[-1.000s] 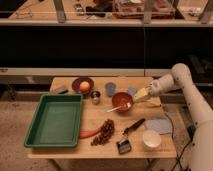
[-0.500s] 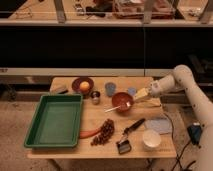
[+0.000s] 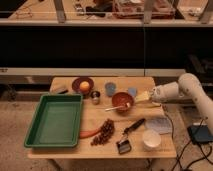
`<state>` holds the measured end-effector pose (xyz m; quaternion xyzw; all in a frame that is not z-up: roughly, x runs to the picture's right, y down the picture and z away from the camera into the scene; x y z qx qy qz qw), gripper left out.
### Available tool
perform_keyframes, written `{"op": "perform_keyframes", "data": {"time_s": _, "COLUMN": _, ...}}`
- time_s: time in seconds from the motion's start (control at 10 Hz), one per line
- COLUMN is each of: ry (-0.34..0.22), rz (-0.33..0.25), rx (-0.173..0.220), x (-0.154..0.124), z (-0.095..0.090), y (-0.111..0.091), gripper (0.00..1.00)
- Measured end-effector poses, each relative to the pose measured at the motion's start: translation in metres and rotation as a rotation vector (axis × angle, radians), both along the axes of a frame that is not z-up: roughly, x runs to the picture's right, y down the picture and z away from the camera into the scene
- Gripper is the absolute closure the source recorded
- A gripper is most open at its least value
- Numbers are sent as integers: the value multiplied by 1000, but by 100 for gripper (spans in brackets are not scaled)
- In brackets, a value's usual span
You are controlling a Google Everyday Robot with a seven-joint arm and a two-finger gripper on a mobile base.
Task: Place fork in red bowl
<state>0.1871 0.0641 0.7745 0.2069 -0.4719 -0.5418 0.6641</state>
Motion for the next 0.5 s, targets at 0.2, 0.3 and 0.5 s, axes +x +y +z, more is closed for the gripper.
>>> {"op": "perform_keyframes", "data": {"time_s": 0.2, "ry": 32, "rz": 10, "rx": 32, "x": -1, "z": 0, "y": 1, "gripper": 100}}
{"op": "perform_keyframes", "data": {"time_s": 0.3, "ry": 47, "rz": 15, "rx": 43, "x": -1, "z": 1, "y": 1, "gripper": 100}}
{"op": "perform_keyframes", "data": {"time_s": 0.5, "ry": 58, "rz": 12, "rx": 67, "x": -2, "z": 3, "y": -2, "gripper": 100}}
